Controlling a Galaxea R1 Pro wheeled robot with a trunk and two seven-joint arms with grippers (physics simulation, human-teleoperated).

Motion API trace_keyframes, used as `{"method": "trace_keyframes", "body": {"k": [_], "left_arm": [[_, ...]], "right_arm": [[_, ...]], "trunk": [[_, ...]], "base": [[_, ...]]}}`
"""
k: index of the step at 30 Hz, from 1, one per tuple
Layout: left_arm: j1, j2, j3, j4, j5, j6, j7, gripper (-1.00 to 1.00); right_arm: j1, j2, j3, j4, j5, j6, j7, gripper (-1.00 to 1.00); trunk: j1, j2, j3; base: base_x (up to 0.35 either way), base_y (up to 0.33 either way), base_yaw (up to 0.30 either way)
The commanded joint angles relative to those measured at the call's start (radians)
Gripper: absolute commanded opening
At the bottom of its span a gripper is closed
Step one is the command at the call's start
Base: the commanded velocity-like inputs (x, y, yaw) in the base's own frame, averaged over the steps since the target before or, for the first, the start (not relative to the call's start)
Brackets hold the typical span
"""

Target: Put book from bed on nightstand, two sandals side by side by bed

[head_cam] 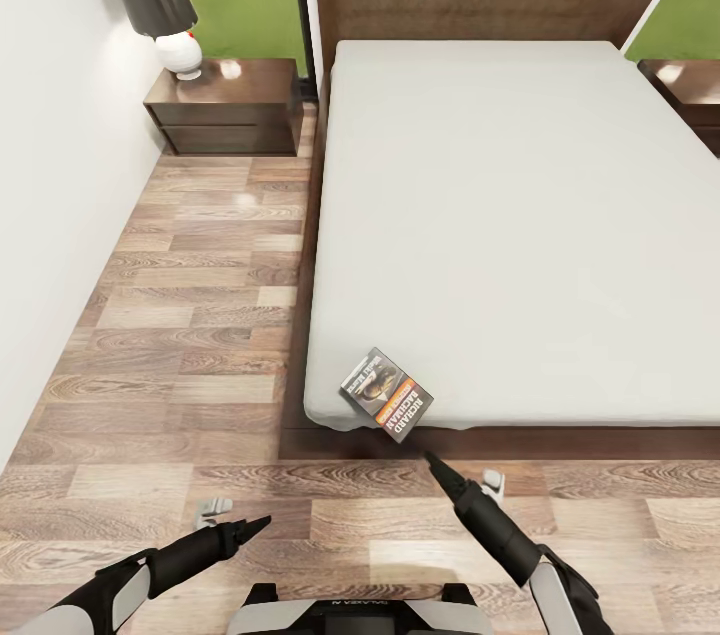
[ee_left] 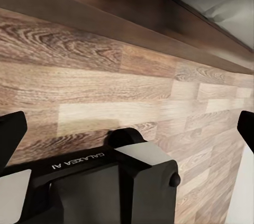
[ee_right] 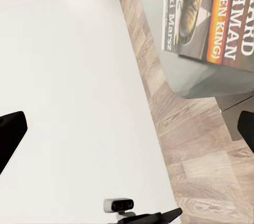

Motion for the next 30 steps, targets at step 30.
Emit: {"method": "trace_keyframes", "body": {"k": [30], "left_arm": [[0.000, -0.023, 0.007, 0.000, -0.004, 0.004, -0.004, 1.00]], "right_arm": [[-0.041, 0.010, 0.002, 0.013, -0.021, 0.004, -0.087, 1.00]], "trunk": [[0.000, 0.000, 0.000]], "base": [[0.000, 0.000, 0.000]]}}
